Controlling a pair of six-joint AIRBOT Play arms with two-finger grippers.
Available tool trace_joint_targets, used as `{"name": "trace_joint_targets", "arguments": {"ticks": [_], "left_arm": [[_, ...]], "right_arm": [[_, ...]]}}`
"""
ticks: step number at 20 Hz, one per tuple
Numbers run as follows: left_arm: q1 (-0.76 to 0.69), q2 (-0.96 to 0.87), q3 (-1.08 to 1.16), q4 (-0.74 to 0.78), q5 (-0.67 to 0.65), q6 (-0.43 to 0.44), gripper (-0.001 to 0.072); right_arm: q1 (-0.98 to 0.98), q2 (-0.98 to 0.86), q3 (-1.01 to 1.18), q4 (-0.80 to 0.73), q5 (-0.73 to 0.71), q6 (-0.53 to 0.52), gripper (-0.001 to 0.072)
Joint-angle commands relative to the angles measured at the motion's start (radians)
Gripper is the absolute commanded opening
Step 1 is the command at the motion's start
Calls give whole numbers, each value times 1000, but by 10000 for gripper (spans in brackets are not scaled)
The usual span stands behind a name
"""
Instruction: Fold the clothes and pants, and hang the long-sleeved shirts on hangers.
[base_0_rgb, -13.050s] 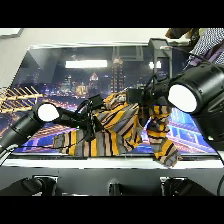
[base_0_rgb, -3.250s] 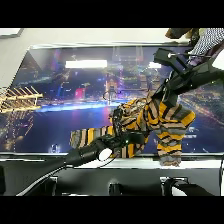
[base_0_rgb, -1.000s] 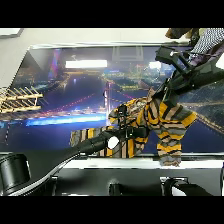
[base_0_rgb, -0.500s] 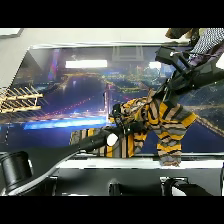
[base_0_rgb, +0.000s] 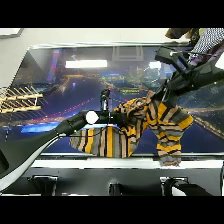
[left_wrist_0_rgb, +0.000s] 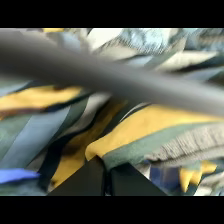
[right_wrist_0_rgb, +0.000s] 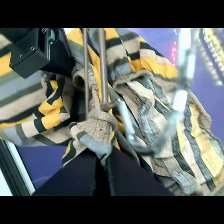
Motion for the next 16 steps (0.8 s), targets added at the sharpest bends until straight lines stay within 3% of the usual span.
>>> {"name": "trace_joint_targets", "arguments": {"ticks": [1, 4, 7, 8, 9, 13, 16], "left_arm": [[32, 9, 0, -5, -53, 35, 18], [24, 10, 0, -10, -45, 35, 30], [3, 27, 0, -12, -45, 35, 282], [-10, 35, 0, -11, -45, 35, 407], [-24, 45, 0, 1, -45, 35, 443], [-122, 72, 0, 100, -2, 9, 444], [-206, 76, 0, 292, 4, -230, 444]], "right_arm": [[0, 0, 0, 17, 4, 21, 24], [0, 0, 0, 25, 3, 21, 24], [0, -3, 0, 24, 2, 20, 24], [0, -3, 0, 24, 1, 20, 24], [0, -3, 0, 23, -1, 20, 24], [0, -3, 0, 20, -1, 20, 25], [0, -3, 0, 20, -1, 20, 25]]}}
